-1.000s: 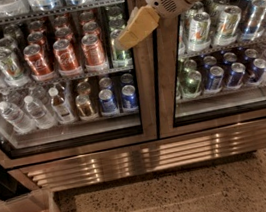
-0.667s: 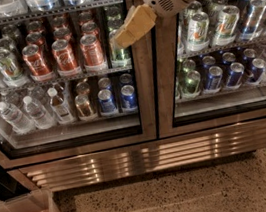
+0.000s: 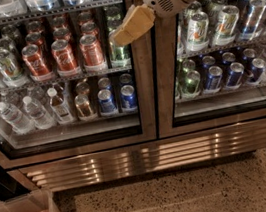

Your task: Open left fridge door

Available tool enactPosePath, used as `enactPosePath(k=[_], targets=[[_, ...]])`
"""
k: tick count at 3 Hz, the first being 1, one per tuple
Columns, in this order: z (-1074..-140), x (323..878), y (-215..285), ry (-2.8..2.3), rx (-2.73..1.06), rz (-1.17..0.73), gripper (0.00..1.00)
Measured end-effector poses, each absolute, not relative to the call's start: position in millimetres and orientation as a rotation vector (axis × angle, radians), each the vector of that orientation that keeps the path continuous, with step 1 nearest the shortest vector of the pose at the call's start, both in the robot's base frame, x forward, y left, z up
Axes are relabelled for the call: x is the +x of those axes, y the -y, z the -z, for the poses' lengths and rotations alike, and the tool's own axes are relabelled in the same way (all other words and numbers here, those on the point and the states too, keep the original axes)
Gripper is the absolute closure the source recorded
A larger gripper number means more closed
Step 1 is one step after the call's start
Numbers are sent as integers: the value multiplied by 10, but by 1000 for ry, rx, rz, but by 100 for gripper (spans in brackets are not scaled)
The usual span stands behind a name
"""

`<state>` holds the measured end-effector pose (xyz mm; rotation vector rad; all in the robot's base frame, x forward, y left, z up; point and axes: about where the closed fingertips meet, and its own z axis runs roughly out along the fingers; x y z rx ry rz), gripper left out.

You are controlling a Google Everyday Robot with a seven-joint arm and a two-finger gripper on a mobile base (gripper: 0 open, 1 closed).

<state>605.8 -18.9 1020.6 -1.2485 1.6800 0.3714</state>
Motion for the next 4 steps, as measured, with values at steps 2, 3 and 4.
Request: enactPosePath(k=[2, 3, 4], targets=[[-10206, 6058, 188, -1680, -1249, -371, 62], [-10206, 6058, 188, -1680, -1249, -371, 100], [-10206, 6057, 187, -1680, -1249, -371, 100]])
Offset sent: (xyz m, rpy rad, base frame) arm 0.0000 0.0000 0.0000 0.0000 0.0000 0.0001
